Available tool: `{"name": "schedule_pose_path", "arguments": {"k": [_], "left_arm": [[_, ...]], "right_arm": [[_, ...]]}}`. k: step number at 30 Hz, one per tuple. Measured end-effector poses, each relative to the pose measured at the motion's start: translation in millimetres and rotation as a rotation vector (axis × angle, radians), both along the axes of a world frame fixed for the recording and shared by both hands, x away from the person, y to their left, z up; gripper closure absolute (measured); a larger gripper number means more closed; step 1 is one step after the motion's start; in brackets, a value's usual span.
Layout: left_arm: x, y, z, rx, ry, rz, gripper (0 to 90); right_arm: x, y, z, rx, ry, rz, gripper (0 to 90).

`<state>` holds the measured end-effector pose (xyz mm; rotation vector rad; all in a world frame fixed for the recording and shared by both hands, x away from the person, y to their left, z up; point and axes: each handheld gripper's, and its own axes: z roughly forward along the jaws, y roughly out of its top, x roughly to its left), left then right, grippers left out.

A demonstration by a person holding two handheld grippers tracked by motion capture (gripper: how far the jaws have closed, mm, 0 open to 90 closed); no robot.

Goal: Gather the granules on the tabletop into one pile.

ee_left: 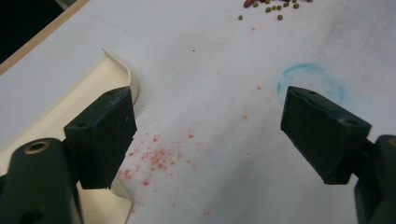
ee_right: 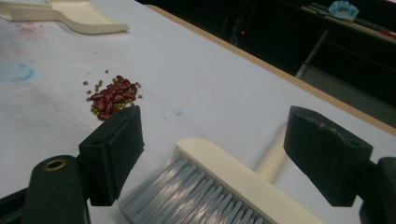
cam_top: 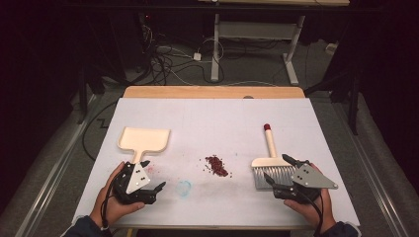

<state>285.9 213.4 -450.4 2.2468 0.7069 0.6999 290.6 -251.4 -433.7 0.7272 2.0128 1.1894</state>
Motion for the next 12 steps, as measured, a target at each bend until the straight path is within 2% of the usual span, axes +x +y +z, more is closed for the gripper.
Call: {"name": "schedule_pose_path", "arguments": {"k": [12], "left_arm": [[2.8,0.0,-0.9,-0.004,0.009,0.007,17.5]], "right_arm": [[1.7,-1.2,0.4,-0.008,-0.008,-0.002,20.1]]}}
